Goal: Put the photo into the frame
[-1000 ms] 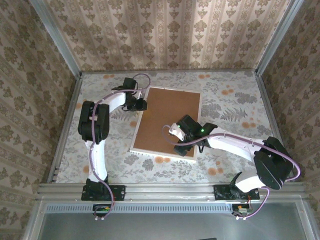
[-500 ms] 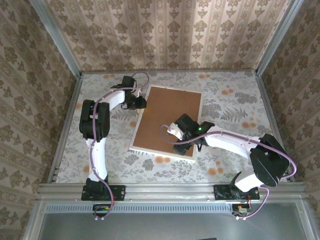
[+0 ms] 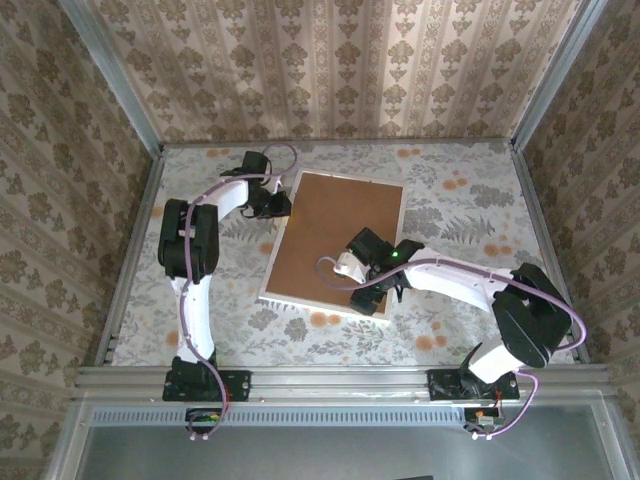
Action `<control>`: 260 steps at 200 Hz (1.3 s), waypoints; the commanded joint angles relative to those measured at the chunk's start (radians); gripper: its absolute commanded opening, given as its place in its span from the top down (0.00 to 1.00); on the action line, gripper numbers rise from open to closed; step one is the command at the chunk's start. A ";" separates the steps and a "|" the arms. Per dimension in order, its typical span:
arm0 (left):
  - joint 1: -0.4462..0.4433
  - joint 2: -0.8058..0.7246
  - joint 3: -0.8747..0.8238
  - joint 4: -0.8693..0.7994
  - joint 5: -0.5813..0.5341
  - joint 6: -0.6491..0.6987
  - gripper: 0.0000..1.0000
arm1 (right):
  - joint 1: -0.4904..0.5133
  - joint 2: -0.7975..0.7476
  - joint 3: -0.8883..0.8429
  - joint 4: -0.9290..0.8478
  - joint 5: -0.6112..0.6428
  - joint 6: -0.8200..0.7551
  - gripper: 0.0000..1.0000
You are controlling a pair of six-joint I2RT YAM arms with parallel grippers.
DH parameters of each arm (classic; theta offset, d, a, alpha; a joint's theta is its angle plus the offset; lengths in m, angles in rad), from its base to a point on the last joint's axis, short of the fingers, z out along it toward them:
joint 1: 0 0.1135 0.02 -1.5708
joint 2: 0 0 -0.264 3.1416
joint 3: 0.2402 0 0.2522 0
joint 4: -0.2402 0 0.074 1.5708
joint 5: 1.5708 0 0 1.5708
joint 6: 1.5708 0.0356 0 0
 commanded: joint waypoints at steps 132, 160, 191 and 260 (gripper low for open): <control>-0.007 0.068 0.073 -0.123 -0.008 0.156 0.88 | 0.029 0.116 0.036 -0.003 0.073 -0.107 0.12; -0.013 0.077 0.088 -0.147 -0.011 0.194 0.88 | 0.039 0.130 0.045 0.009 0.113 -0.139 0.15; -0.015 0.081 0.089 -0.157 -0.010 0.223 0.88 | 0.043 0.136 0.059 0.021 0.136 -0.173 0.18; -0.001 0.076 0.143 -0.139 -0.012 0.166 0.54 | 0.048 -0.012 0.011 0.012 -0.129 -0.103 0.06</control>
